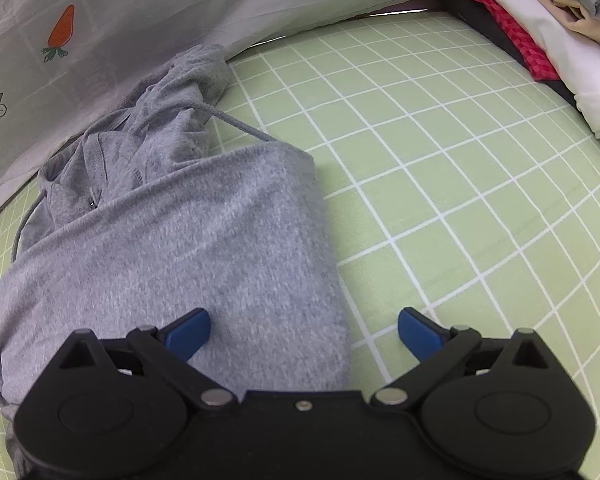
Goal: Fold clothes
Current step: 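Grasp the other hoodie side with the left gripper, fold it inward, release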
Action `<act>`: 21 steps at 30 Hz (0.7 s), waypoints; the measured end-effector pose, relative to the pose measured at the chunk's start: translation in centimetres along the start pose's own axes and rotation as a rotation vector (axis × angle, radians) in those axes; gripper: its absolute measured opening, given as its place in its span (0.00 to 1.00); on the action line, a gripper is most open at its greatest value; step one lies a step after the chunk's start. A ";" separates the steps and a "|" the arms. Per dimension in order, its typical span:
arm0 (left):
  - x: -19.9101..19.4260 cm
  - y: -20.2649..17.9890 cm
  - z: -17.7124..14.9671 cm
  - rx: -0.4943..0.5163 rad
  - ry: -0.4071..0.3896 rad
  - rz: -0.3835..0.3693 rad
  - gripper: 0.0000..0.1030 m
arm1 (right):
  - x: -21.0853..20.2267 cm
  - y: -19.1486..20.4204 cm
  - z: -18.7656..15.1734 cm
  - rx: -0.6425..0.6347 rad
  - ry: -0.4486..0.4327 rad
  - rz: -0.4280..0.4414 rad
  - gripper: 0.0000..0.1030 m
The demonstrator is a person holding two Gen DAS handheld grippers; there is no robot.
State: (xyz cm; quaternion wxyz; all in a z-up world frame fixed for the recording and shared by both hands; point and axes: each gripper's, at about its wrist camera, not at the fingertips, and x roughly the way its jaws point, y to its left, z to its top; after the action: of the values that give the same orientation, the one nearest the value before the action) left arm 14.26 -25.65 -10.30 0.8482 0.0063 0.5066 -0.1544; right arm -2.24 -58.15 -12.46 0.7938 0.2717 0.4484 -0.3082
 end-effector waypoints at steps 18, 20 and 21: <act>-9.0 -13.2 0.1 0.208 -0.117 -0.288 0.09 | -4.4 -6.0 -2.0 0.109 -0.141 0.051 0.99; -9.2 -15.6 -1.2 0.257 -0.105 -0.333 0.33 | -4.9 -6.8 -2.2 0.109 -0.166 0.048 1.00; -9.0 -16.2 -1.6 0.269 -0.091 -0.338 0.47 | -5.1 -6.8 -2.1 0.087 -0.177 0.037 1.00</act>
State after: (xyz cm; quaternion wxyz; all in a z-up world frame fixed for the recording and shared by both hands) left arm 4.63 -38.54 -0.95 0.8237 0.0276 0.4366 -0.3608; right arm -10.40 -59.88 -10.00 0.8233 0.2858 0.3577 -0.3354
